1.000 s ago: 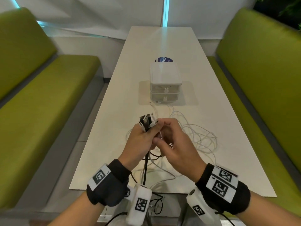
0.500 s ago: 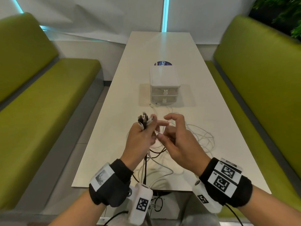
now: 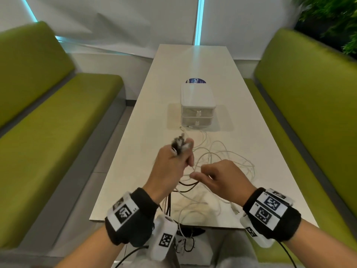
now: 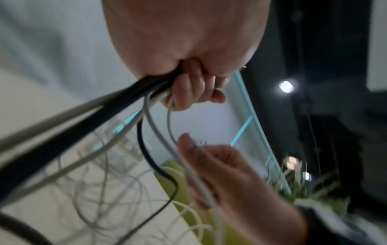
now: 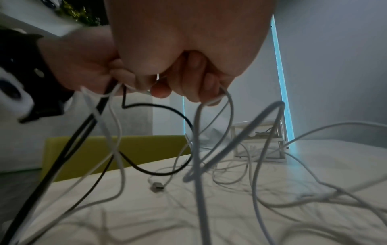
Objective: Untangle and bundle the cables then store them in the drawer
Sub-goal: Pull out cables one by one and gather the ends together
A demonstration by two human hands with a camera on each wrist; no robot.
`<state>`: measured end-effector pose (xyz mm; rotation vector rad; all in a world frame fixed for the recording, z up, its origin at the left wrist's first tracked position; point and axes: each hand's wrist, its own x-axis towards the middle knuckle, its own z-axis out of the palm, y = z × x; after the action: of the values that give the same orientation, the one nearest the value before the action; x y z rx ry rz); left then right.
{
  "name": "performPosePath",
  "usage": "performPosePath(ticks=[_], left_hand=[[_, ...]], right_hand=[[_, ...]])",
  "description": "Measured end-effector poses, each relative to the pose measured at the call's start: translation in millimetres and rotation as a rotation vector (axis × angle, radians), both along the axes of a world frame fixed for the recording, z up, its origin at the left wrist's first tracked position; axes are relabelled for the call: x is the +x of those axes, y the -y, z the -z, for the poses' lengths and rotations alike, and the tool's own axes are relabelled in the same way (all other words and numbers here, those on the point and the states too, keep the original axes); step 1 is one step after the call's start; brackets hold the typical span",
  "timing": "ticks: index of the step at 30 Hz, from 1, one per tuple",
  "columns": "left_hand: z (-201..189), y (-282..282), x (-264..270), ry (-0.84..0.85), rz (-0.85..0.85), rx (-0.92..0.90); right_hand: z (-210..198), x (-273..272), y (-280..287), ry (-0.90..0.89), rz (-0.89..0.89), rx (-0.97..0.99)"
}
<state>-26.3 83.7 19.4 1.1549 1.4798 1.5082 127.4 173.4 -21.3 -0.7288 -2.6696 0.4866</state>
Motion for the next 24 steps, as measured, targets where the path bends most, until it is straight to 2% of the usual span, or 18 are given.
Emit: performPosePath(ticks=[2,5,7,10,13,15,19,21,24], left_hand=[[9,-1,-1,-0.181,-0.007,-0.022],[7,-2,-16,-0.202,-0.033,-0.044],[0,-2,-35,-0.19,-0.113,-0.049],[-8,2,-49,-0.364,-0.18,-0.044],[-5,2,-27,-0.674,-0.056,-0.042],[3,0,-8,-0.761,0.064,-0.052],[14,-5,7,-0.825,0.101,-0.179],[15,-5,8,-0.8,0.109,-0.197],[13,-7,4,-0.791,0.119,-0.175]], right_hand=[[-1,-2,0,0.05,-0.015,0.024],[-2,5,-6,0.121,-0.011,0.077],[-2,15,-13,0.106,0.045,0.035],[-1,23,-19,0.11,0.097,-0.011],[-2,10,-16,0.107,0.053,0.032],[-3,1,-13,0.099,0.037,0.065],[-13,-2,-8,0.102,0.015,0.126],[-15,-2,-5,0.166,-0.002,0.079],[-14,-1,-4,0.129,-0.023,0.065]])
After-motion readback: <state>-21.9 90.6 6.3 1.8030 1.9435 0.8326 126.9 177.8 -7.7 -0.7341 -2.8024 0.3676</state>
